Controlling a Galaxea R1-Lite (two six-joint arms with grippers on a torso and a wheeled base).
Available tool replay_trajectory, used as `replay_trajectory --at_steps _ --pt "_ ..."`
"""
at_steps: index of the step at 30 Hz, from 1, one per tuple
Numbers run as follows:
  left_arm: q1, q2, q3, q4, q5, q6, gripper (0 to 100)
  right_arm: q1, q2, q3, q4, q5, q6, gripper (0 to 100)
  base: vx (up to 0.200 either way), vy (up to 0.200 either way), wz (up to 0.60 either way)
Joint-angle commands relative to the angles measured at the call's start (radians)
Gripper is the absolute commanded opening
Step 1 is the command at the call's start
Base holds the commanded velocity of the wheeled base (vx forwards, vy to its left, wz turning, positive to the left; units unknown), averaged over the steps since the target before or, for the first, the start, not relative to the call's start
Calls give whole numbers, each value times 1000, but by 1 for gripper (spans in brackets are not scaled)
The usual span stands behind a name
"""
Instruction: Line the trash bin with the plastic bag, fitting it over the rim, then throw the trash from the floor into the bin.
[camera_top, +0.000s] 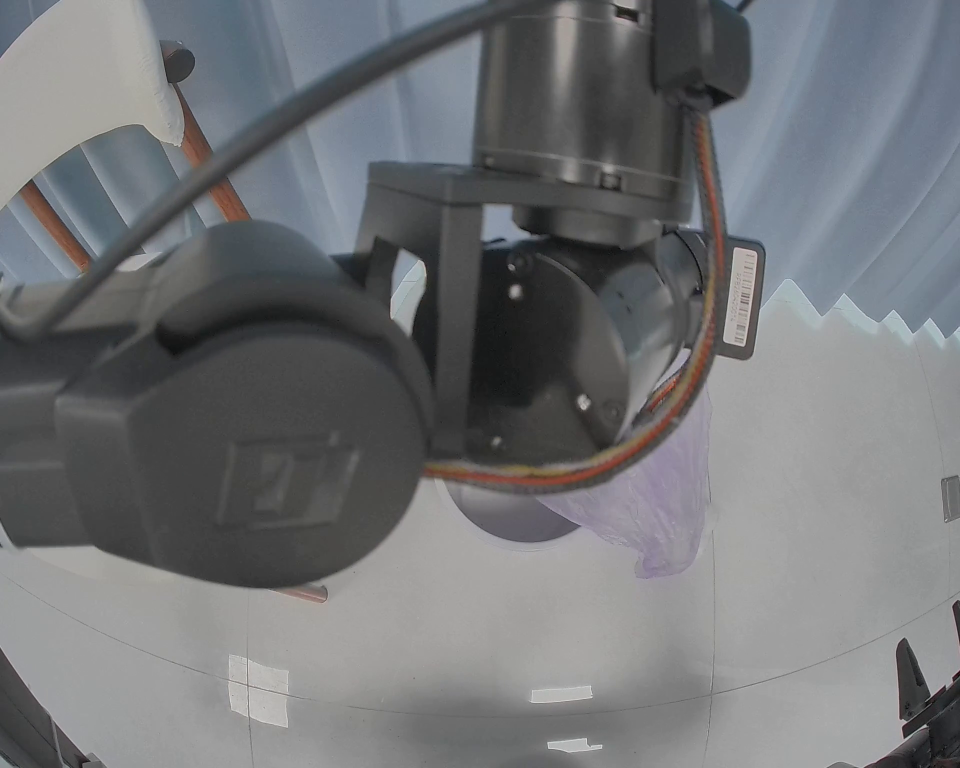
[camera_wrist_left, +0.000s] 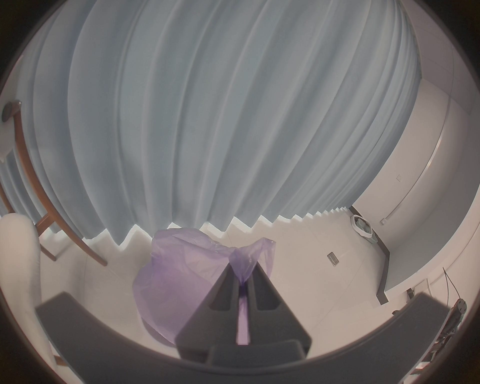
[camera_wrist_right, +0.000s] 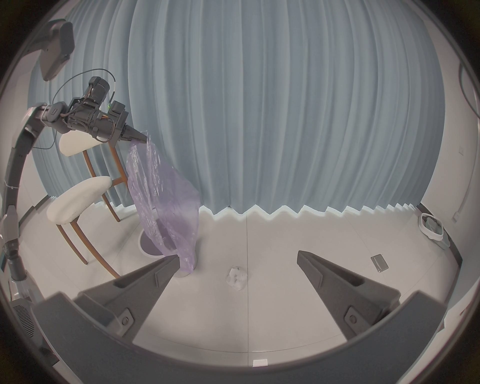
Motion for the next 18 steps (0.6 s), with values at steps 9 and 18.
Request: replay_trajectory --at_steps 9,18 --pt "-76 5 6 89 116 -87 0 0 -15 18 0 1 0 100 0 0 0" --pt "-85 14 -41 170 174 -112 0 2 -15 18 0 1 0 100 0 0 0"
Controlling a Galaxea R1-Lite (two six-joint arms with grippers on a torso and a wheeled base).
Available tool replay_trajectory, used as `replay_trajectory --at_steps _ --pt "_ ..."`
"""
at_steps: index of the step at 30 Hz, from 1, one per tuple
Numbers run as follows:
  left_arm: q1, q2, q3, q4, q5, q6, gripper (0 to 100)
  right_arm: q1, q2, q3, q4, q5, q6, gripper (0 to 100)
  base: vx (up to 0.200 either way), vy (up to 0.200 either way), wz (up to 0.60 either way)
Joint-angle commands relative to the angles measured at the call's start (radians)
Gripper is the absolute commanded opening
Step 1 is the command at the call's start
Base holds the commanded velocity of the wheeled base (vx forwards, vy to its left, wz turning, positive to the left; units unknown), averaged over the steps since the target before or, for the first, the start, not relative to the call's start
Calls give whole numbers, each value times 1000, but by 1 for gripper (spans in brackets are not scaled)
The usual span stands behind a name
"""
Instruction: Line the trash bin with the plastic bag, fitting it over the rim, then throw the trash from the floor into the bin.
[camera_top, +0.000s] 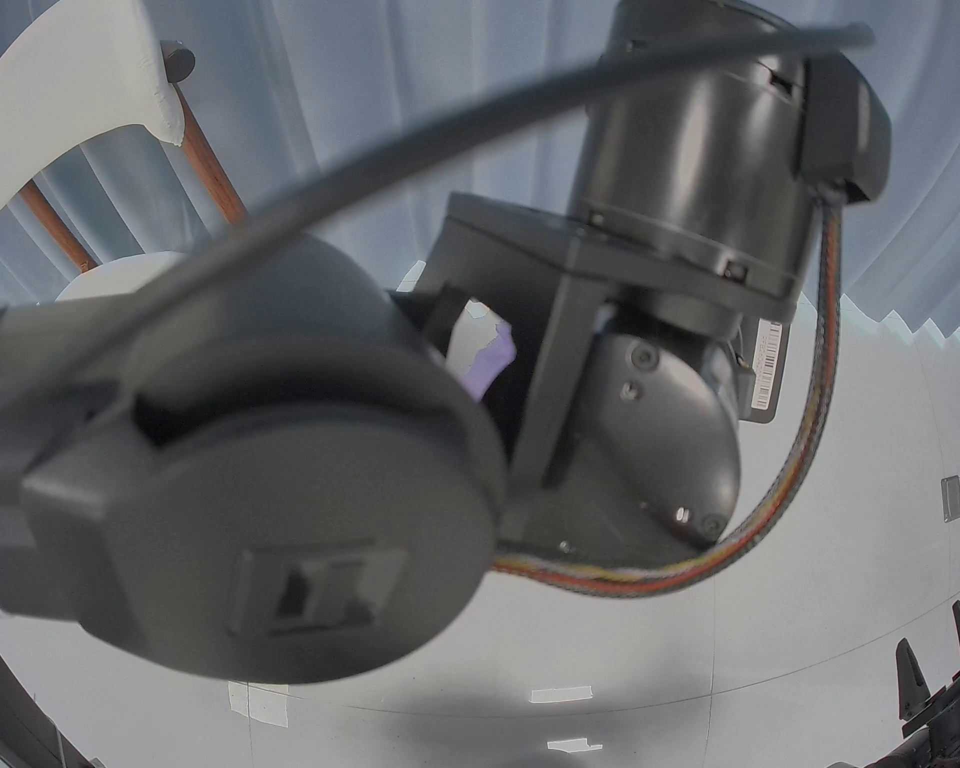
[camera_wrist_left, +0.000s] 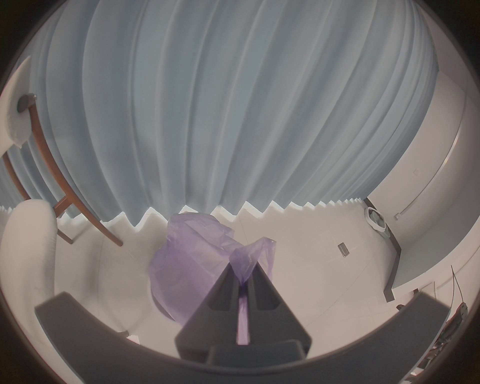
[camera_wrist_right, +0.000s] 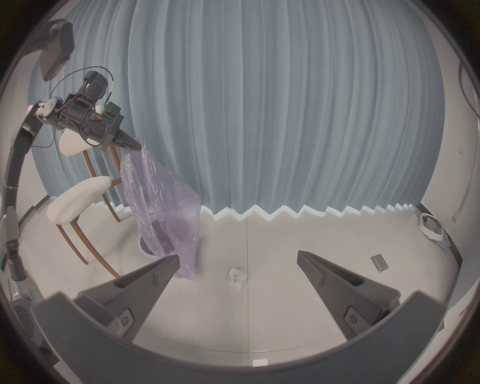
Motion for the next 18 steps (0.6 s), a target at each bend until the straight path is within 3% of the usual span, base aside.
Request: replay_trajectory --at_steps 1,7,11,18 --pt "-7 0 -22 27 6 -2 0 0 -15 18 0 1 -1 100 0 0 0" --pt "-44 -11 -8 64 29 -45 0 0 -15 18 0 -1 -1 100 0 0 0" --pt "-88 -23 17 145 55 -125 0 0 -15 18 0 1 -1 100 0 0 0" --pt "-60 -17 24 208 62 -167 0 2 -15 18 0 1 -1 100 0 0 0"
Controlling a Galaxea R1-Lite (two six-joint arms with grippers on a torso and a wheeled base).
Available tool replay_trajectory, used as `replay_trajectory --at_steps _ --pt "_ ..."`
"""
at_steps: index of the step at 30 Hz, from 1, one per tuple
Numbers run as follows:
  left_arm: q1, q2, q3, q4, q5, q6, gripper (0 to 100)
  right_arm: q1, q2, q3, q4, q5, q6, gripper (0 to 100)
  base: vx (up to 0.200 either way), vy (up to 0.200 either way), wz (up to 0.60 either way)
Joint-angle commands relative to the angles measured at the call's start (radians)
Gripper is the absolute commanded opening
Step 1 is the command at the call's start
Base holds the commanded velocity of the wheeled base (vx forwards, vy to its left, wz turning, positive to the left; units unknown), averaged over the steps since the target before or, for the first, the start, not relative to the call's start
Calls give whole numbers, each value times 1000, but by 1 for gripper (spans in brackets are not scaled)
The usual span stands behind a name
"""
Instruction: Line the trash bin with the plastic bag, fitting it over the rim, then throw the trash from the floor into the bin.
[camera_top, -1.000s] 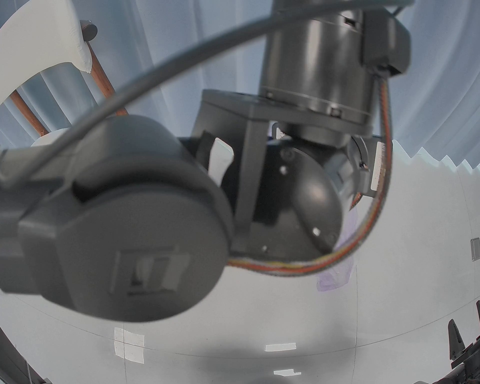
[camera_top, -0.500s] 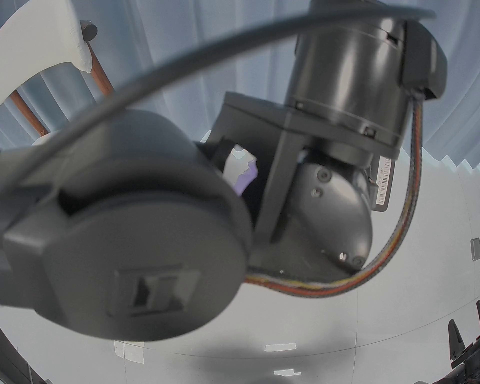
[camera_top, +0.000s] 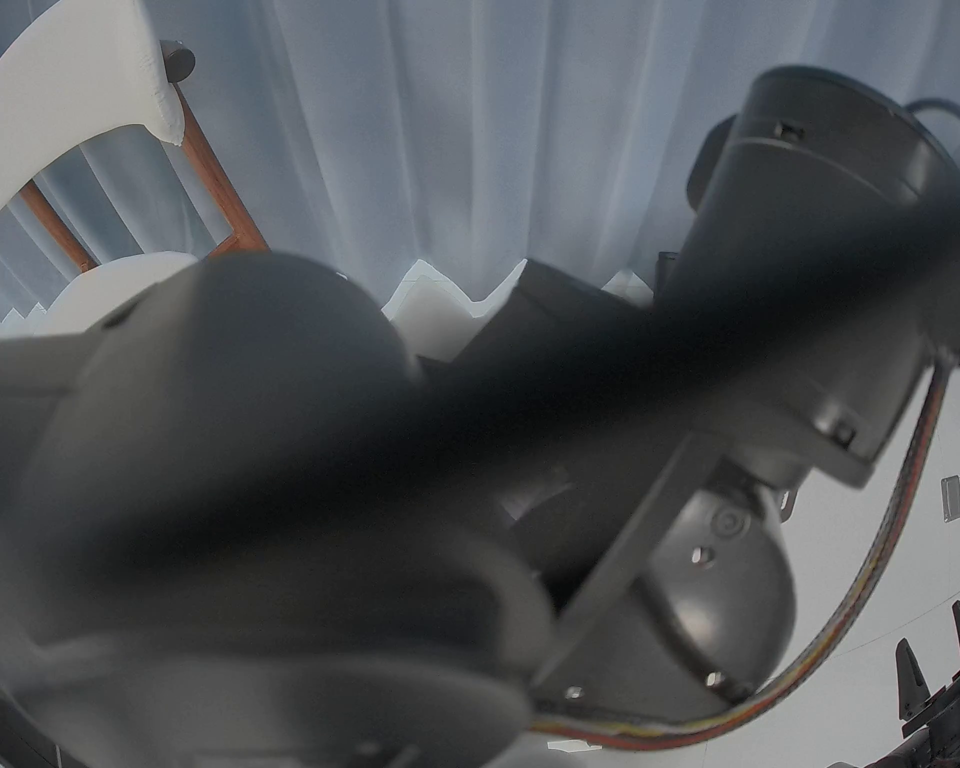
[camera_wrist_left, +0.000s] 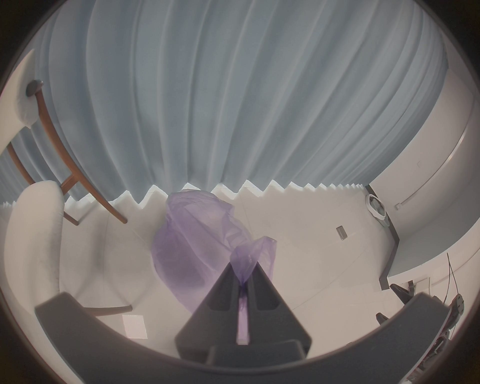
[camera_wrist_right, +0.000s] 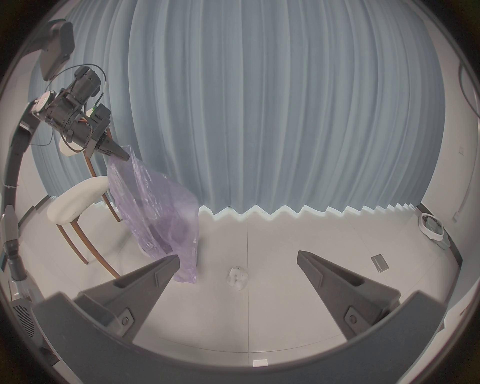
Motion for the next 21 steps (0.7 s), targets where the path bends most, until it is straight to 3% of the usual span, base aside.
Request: replay_trajectory --at_steps 1,4,6,12,17,19,21 --pt "44 2 13 11 4 -4 0 0 -15 18 -1 0 0 100 0 0 0" --pt "94 4 14 11 2 1 0 0 -15 18 -1 0 0 100 0 0 0" --pt "183 2 8 11 -12 21 0 0 -15 18 -1 0 0 100 0 0 0" --pt "311 -26 20 10 -203 18 0 0 -15 18 -1 0 0 100 0 0 0" --pt "355 -26 -6 10 -225 -4 0 0 -15 18 -1 0 0 100 0 0 0" --pt "407 -23 -3 7 -234 -9 0 0 -15 18 -1 0 0 100 0 0 0" --pt "449 -21 42 -10 -285 -45 0 0 -15 18 -1 0 0 100 0 0 0"
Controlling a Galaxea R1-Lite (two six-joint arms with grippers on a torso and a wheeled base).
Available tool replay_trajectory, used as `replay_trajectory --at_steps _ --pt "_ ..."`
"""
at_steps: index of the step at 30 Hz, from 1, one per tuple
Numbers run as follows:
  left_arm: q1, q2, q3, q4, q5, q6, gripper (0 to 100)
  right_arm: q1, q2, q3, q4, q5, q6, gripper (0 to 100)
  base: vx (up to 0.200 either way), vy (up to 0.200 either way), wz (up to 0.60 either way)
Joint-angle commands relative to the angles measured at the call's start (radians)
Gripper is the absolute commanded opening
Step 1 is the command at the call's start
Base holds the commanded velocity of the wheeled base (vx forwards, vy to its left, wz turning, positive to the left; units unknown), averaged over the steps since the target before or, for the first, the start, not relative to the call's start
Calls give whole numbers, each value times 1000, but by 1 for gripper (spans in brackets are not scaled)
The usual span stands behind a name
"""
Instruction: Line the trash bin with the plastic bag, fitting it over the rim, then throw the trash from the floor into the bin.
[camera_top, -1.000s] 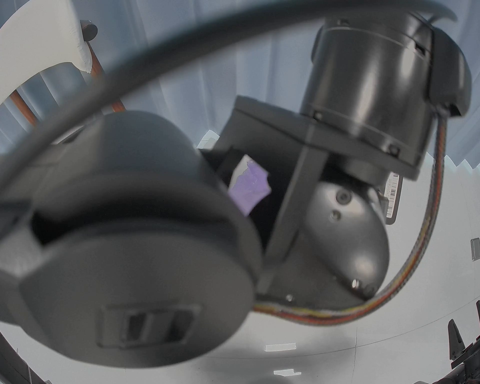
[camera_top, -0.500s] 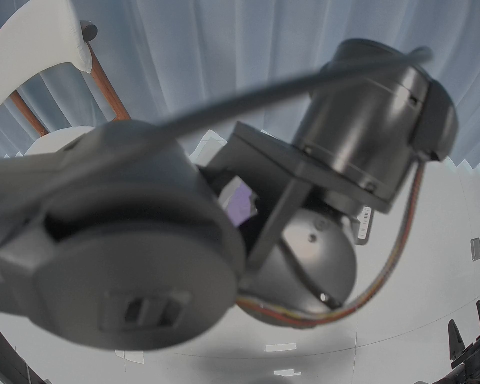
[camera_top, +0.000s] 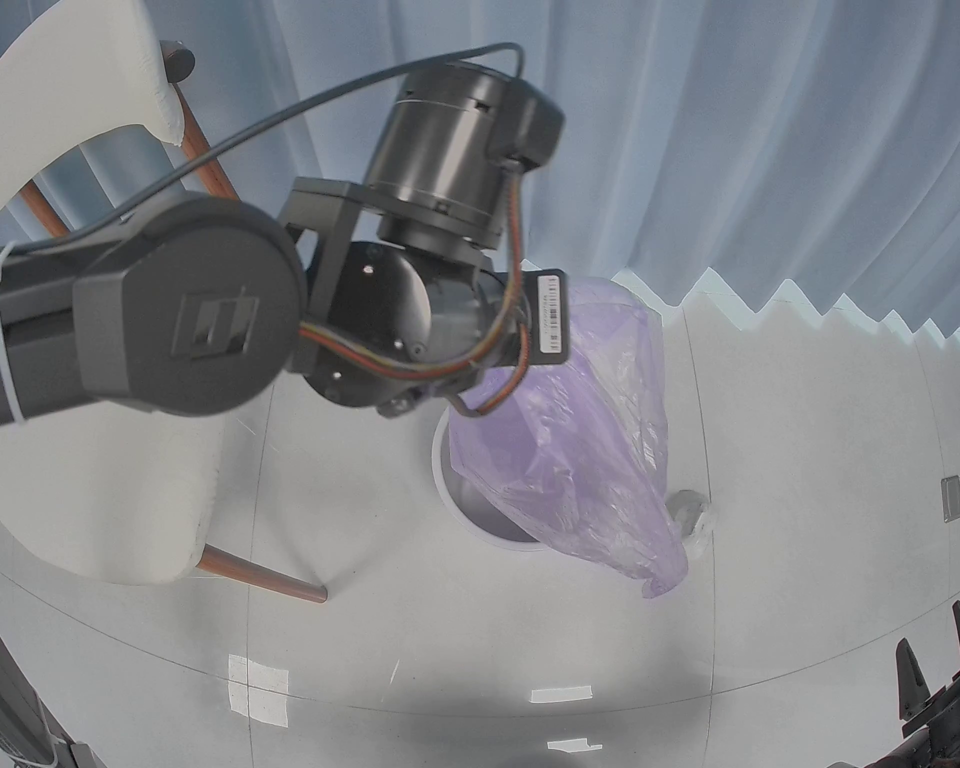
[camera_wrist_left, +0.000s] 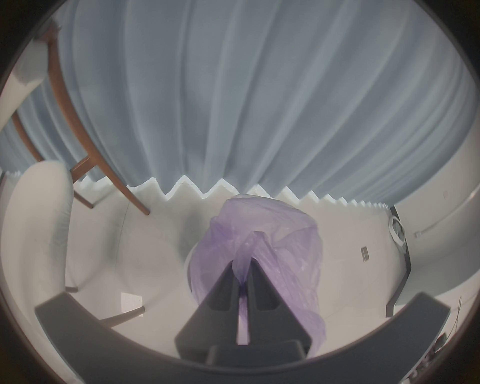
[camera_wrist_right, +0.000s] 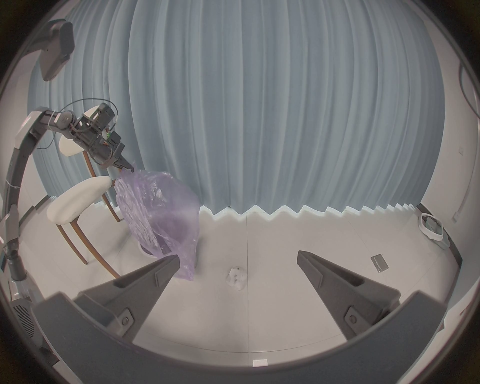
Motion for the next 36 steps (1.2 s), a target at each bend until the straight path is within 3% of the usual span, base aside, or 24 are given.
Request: replay_trajectory --at_steps 1,5,8,11,14,15,17,18,19,20,23,25,29,36 --pt "102 -5 62 -26 -81 -63 0 0 -15 18 0 1 0 100 0 0 0" --pt "159 -83 198 -147 -247 -95 0 0 -15 18 0 1 0 100 0 0 0" --pt "196 -151 324 -337 -382 -86 0 0 -15 18 0 1 0 100 0 0 0" --pt "227 -195 496 -618 -523 -85 0 0 -15 18 0 1 0 100 0 0 0" --pt "234 -200 623 -808 -546 -86 0 0 -15 18 0 1 0 100 0 0 0" --pt "228 -197 721 -981 -536 -88 0 0 -15 18 0 1 0 100 0 0 0" --pt "228 -191 818 -1188 -525 -89 0 0 -15 18 0 1 0 100 0 0 0" --pt "228 -191 818 -1188 -525 -89 0 0 -15 18 0 1 0 100 0 0 0" --pt "234 -177 896 -1406 -531 -94 0 0 -15 18 0 1 0 100 0 0 0" --pt "239 -165 939 -1515 -534 -94 0 0 -15 18 0 1 0 100 0 0 0" --pt "242 -126 1054 -1751 -543 -91 0 0 -15 18 0 1 0 100 0 0 0" --pt "244 -117 1105 -1819 -569 -91 0 0 -15 18 1 1 -10 100 0 0 0" --pt "247 -128 1133 -1807 -651 -88 0 0 -15 18 0 -1 -2 100 0 0 0" --pt "224 -152 1153 -1807 -655 -86 0 0 -13 18 0 1 -3 100 0 0 0"
